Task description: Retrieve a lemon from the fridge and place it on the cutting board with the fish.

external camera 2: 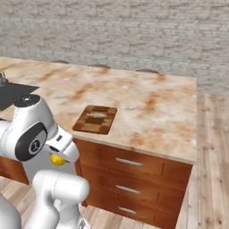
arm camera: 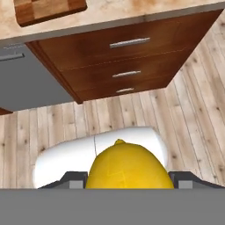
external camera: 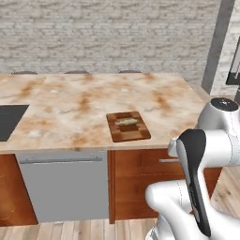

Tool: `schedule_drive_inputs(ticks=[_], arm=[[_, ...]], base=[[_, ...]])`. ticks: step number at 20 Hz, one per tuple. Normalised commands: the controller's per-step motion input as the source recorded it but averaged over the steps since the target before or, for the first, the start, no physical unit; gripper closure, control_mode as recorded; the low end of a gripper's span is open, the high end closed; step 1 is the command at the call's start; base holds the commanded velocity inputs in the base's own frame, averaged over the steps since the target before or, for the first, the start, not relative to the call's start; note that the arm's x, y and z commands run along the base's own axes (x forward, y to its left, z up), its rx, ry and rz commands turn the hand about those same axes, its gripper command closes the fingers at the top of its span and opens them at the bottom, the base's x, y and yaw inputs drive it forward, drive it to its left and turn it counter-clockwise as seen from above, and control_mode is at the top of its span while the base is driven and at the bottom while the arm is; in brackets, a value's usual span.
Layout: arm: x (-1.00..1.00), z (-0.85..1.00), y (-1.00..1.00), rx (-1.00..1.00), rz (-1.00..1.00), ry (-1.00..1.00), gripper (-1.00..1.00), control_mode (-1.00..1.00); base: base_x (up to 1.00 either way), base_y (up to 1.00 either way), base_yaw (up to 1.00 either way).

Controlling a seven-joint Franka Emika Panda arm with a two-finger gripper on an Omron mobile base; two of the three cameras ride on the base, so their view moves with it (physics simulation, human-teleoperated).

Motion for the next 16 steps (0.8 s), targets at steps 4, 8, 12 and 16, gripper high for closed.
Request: schedule_drive_inputs(ticks=[4,8,12,16], arm=[[0.0,0.0,0.0,0.0,0.0,0.0,1.0,1.0],[0.0,0.0,0.0,0.0,0.0,0.0,1.0,1.0],[0.0,0.0,0.0,0.0,0.0,0.0,1.0,1.0],[0.0,0.0,0.0,0.0,0.0,0.0,1.0,1.0]], base=[[0.58,0.64,-0.31],[0.76,0.34,-0.23],[0.61,0.0,-0.07],[0.26,0.0,0.0]])
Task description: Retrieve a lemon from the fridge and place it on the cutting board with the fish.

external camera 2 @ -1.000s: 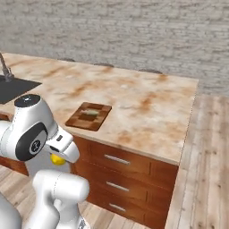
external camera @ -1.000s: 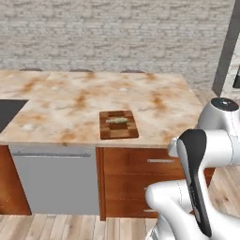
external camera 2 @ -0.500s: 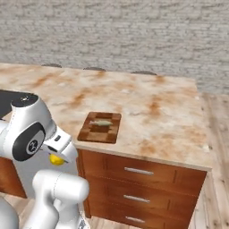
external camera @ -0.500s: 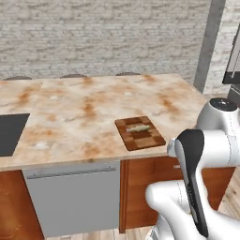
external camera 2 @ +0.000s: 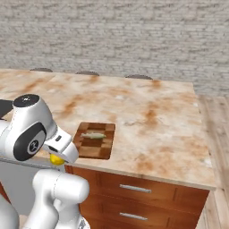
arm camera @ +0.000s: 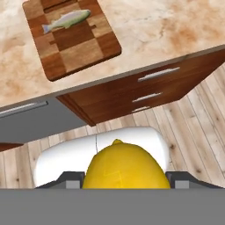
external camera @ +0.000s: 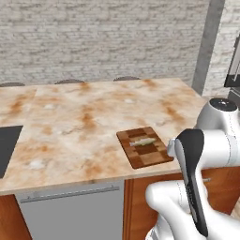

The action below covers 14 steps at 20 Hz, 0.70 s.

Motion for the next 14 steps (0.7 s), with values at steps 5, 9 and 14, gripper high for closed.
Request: schedule_drive_inputs(ticks=[5,9,14], arm=[[0.0,0.0,0.0,0.0,0.0,0.0,1.0,1.0],[0.18,0.0,0.0,0.0,0.0,0.01,1.0,-1.0],[0.59,0.0,-0.1,0.0,0.12,0.07,1.0,-1.0]], base=[[0.17,0.03,-0.04],[0.0,0.0,0.0],[0.0,0.0,0.0]])
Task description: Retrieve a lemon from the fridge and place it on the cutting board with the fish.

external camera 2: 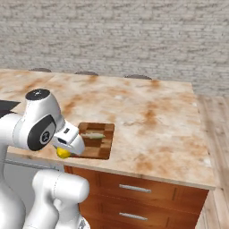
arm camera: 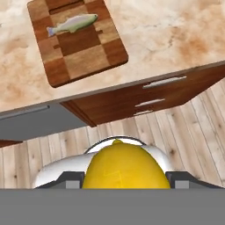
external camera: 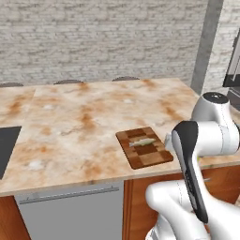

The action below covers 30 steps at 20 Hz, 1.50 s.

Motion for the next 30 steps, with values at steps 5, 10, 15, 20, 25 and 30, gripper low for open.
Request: schedule_drive_inputs(ticks=[5,10,15,20,25,30], arm=[[0.82,0.0,-0.01,0.0,0.22,0.02,1.0,-1.0],[0.33,-0.12,0.0,-0.02,0.07,0.03,1.0,-1.0],[0.75,-0.57,0.0,-0.01,0.06,-0.13,1.0,-1.0],[0.72,-0.5,0.0,-0.03,0.06,-0.03,1.0,-1.0],[0.56,-0.51,0.0,-0.1,0.04,0.0,1.0,-1.0],[0.33,-0.23,0.0,-0.06,0.0,0.0,1.0,-1.0]], base=[[0.0,0.0,0.0],[0.0,0.0,0.0],[0.0,0.0,0.0],[0.0,0.0,0.0],[0.0,0.0,0.0],[0.0,0.0,0.0]])
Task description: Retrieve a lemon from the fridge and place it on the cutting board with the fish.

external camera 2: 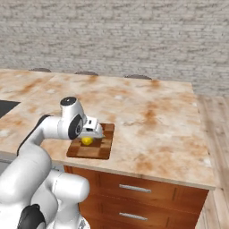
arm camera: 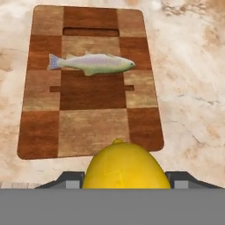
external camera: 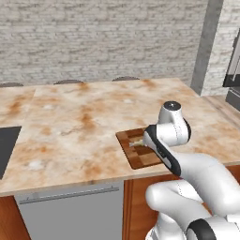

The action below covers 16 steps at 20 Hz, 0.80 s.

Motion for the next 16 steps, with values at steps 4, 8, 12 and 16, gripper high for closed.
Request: schedule_drive_inputs(ticks=[4,8,12,16], arm=[[0.05,-0.14,0.0,0.02,0.0,-0.02,1.0,-1.0],[0.04,-0.4,0.0,0.04,0.0,-0.01,1.0,-1.0],[0.1,-0.41,0.0,0.0,0.0,-0.01,1.0,-1.0],[0.11,-0.27,0.0,0.0,0.0,-0.03,1.0,-1.0]], base=[[0.0,0.0,0.0],[0.0,0.0,0.0],[0.0,0.0,0.0],[0.0,0.0,0.0]])
